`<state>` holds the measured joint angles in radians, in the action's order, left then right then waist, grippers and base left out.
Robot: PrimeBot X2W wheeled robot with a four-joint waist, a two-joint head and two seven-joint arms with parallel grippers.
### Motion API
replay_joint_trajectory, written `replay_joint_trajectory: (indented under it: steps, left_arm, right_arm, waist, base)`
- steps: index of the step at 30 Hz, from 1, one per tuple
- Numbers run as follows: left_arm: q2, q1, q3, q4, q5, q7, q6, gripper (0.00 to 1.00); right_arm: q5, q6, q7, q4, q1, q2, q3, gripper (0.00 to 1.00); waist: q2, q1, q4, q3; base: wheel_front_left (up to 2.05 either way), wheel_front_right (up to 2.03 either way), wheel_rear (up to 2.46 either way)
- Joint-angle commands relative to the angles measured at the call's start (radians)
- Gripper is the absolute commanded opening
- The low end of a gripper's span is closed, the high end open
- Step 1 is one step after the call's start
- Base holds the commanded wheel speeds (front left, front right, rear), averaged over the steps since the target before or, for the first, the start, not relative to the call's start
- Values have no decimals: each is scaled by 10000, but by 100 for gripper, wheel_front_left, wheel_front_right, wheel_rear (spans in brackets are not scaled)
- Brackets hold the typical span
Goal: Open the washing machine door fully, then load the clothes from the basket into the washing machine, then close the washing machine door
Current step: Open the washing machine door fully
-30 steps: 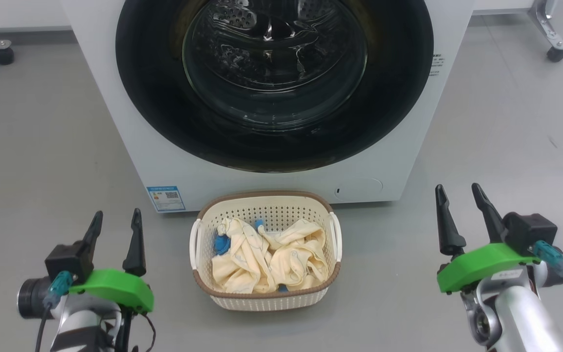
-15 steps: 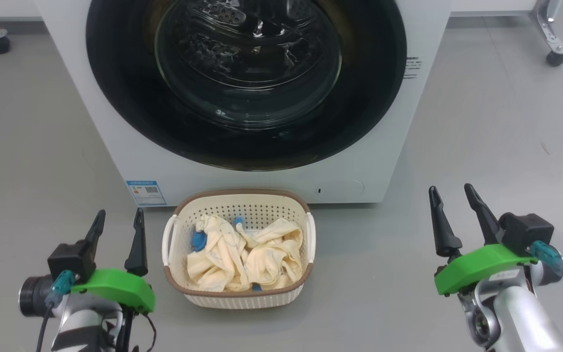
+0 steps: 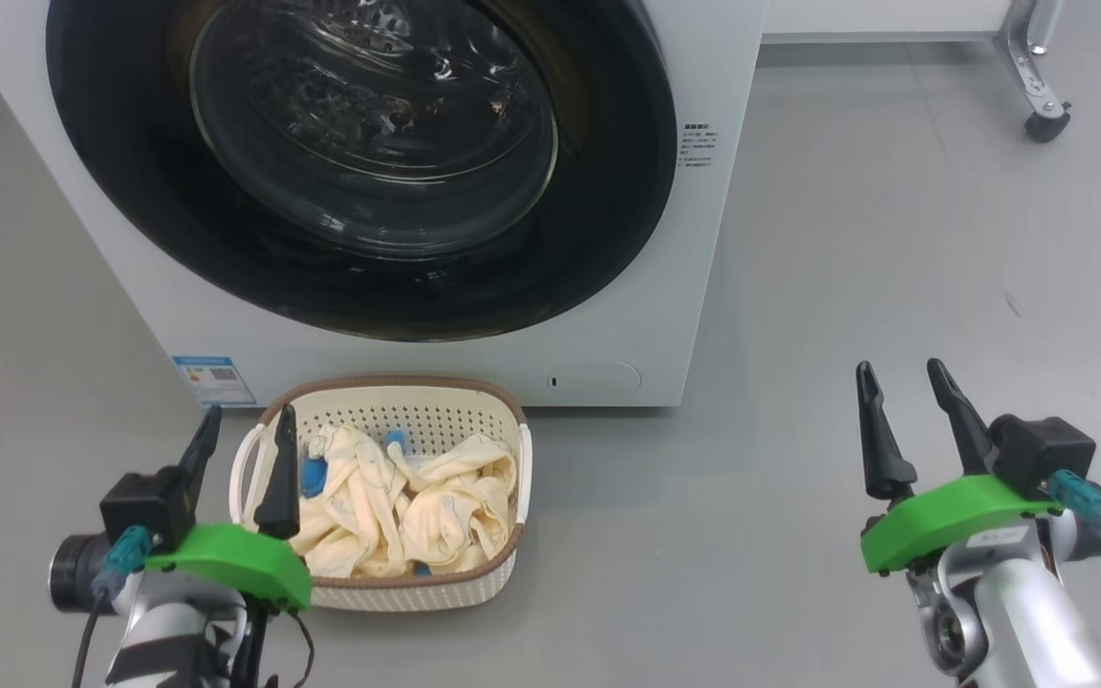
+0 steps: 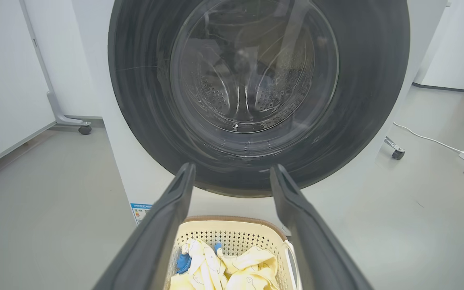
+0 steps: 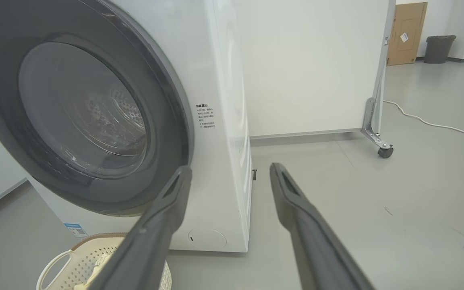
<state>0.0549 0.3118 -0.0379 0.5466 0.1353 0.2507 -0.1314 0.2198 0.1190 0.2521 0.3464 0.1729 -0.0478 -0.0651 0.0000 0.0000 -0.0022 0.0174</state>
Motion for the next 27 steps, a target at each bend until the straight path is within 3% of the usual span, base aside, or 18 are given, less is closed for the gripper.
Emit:
replay_joint_trajectory:
  steps: [1,27]
  left_arm:
    - [308,524,352,-334,89,111,8,100]
    - [269,458,574,-341,110,111,8,100]
  right_arm:
    - [33,117,97,-307,520,-24,-213,100]
    - [40,117,97,-335,452,-24,-195,100]
  waist:
    - [0,0,-5,-13]
    - [0,0,-48,-61]
  base:
    - [55,55,-110]
    - [6,6,-13]
